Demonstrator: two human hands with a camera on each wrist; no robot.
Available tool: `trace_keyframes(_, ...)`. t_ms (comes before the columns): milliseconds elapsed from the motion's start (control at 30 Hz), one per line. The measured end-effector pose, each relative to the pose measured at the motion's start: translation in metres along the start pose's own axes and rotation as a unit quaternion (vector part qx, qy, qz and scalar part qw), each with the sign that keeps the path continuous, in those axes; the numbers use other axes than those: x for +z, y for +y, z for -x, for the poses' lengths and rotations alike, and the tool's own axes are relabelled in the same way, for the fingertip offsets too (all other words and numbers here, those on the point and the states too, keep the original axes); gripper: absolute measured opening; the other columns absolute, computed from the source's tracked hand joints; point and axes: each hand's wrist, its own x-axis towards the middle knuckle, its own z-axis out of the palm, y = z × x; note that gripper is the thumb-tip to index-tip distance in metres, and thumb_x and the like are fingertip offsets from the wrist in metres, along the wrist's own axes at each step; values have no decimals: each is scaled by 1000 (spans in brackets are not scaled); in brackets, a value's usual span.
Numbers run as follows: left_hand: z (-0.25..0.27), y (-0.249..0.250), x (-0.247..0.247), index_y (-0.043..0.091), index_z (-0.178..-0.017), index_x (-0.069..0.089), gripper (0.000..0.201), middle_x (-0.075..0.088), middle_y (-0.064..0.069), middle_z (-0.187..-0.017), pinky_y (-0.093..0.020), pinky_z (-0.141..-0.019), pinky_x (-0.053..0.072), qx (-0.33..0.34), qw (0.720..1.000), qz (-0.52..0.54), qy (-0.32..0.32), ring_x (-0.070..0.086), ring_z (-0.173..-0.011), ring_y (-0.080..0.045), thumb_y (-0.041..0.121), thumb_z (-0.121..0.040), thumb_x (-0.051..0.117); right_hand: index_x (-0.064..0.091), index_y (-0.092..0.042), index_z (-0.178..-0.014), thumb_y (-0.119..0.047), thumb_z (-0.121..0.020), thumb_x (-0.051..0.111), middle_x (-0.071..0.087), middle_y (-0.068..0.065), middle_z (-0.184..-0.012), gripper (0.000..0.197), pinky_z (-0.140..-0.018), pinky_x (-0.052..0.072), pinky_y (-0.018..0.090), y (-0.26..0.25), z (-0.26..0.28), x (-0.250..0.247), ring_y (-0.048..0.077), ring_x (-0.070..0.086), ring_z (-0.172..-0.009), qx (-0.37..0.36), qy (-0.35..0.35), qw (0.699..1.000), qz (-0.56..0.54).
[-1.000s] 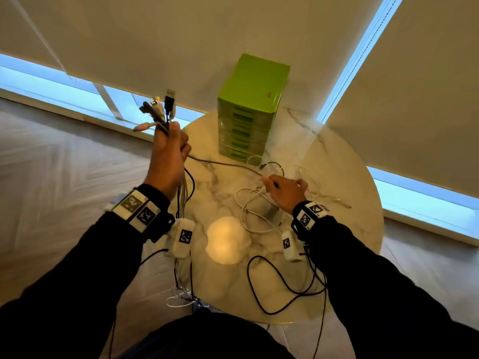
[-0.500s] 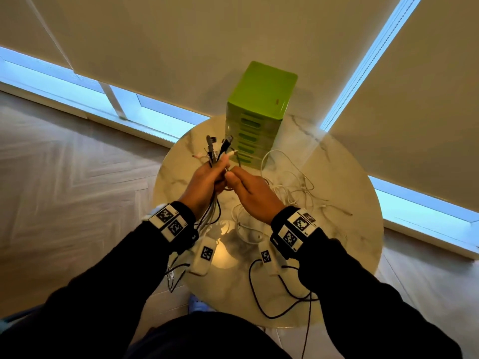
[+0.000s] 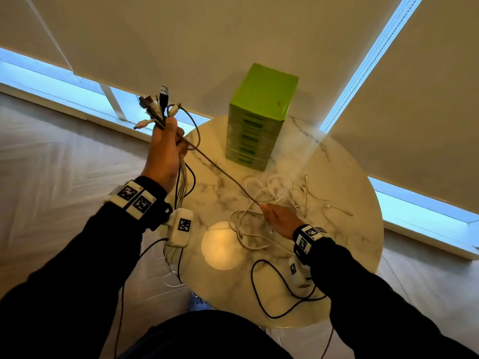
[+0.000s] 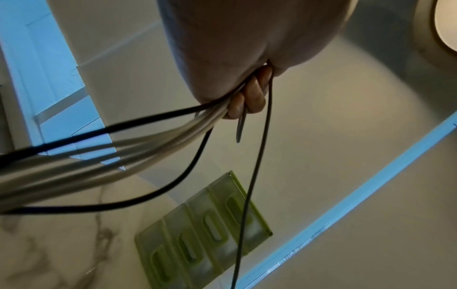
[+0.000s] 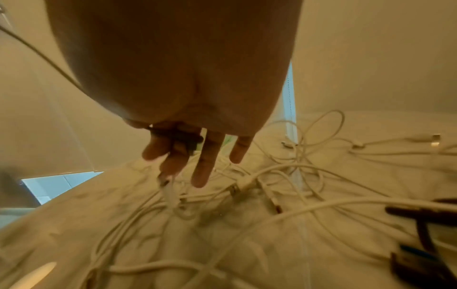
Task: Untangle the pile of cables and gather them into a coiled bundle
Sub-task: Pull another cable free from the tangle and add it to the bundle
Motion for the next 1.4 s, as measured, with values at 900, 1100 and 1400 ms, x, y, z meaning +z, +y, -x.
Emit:
trace_keyframes(900, 153, -81, 185, 14, -86, 53, 27, 33, 6, -65, -20, -49, 25, -215, 852, 8, -477, 31, -50, -7, 25, -108, 41, 49, -5, -95, -3, -90, 70, 69, 32, -94, 21, -79, 60, 37, 67, 226, -34, 37, 73, -88, 158, 310, 808, -475)
trace_keyframes(1100, 214, -101, 217, 18, -85, 44, 25, 36, 11, -62, -26, -53, 22, -200, 798, -33, -568, 30, -55, -9, 24, -109, 41, 59, -23, -115, -15, -75, 86, 70, -11, -109, 48, -102, 47, 26, 86, 306, 3, 1, 64, -111, 189, 307, 896, -258)
trace_keyframes(1400, 255, -122, 239, 31, -91, 50, 22, 26, 4, -67, -21, -47, 22, -196, 782, -55, -589, 24, -52, -8, 33, -109, 38, 51, -24, -94, -34, -106, 43, 59, -3, -84, 18, -68, 49, 13, 59, 334, 6, 10, 58, -74, 230, 393, 849, -268)
